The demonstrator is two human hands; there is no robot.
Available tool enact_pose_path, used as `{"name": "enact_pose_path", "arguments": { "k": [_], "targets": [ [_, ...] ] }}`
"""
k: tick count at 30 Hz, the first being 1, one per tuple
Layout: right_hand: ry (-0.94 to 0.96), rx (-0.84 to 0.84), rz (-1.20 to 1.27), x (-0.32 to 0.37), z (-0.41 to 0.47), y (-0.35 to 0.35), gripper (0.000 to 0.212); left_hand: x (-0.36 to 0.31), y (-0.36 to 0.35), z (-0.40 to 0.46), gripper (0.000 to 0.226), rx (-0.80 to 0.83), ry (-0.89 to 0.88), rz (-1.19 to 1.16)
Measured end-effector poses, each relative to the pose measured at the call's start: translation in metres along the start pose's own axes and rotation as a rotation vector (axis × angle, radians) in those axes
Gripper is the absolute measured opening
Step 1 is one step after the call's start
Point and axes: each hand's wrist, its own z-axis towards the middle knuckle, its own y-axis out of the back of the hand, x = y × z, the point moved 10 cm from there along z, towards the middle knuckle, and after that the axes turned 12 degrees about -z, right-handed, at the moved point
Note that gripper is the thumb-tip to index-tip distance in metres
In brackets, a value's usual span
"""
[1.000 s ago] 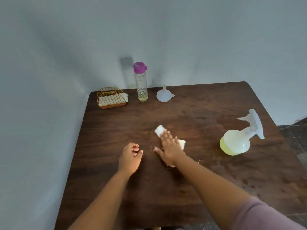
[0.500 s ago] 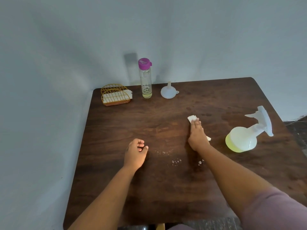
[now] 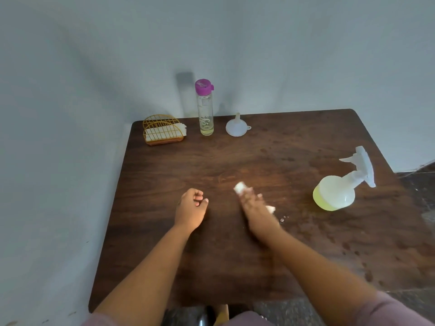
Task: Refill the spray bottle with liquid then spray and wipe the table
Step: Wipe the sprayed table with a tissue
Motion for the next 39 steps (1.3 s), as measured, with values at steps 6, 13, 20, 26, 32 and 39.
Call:
{"name": "enact_pose_path", "arguments": {
  "k": [6,13,20,26,32,39],
  "targets": [
    [-0.506,0.051,0.0,-0.142,-0.033,0.005,0.065,-0.008,-0.03,-0.018,0.017,0.058,-0.038,0.037],
    [-0.319,0.014,0.159,-0.013,-0.08,-0.021,0.059,-0.017,-0.047,-0.035,0.014,0.077,-0.072,0.084],
    [0.267,0.071,-0.011,0.038,-0.066,-0.016,0.06,-0.02,-0.06,-0.045,0.016,0.085,-0.088,0.1],
    [-0.438,-0.005,0.079,-0.133,-0.066,0.013,0.045,-0.033,-0.069,-0.044,0.022,0.099,-0.105,0.102],
    [-0.201,-0.112,0.063,-0.074,-0.07,0.023,0.021,-0.041,-0.068,-0.037,0.021,0.093,-0.1,0.118],
    [0.021,-0.072,-0.008,-0.052,-0.047,0.012,0.046,-0.045,-0.066,-0.021,0.022,0.099,-0.112,0.139]
  ]
}}
